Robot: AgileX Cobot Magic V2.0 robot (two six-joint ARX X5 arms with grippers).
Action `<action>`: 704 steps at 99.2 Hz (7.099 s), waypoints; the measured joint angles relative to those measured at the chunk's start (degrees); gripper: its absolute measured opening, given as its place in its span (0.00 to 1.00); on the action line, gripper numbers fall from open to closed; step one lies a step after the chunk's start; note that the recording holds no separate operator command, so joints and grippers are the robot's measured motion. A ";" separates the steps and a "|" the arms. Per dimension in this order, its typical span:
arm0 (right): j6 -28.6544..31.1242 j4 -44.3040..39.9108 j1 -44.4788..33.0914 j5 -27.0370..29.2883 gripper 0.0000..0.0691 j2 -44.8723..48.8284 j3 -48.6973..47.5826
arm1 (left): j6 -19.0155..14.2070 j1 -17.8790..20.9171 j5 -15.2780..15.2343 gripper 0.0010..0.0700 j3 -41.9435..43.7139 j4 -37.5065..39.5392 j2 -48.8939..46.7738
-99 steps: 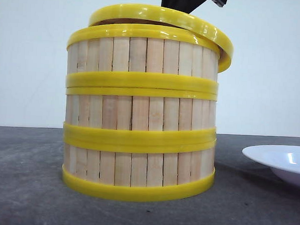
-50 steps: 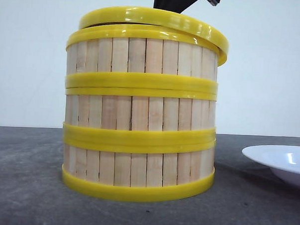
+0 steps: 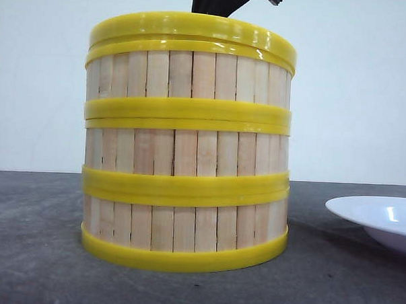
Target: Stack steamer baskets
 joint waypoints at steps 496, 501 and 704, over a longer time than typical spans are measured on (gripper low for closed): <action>-10.75 78.73 -32.85 17.46 0.00 -106.16 -117.96 | 7.76 1.51 -9.79 0.03 -33.03 37.13 -1.77; -10.75 78.73 -32.85 17.46 0.00 -106.16 -117.96 | 9.57 1.53 -11.96 0.03 -33.03 36.92 -1.77; -10.75 78.73 -32.85 17.44 0.00 -106.14 -117.96 | -0.04 23.98 15.93 0.03 -80.35 57.44 -32.04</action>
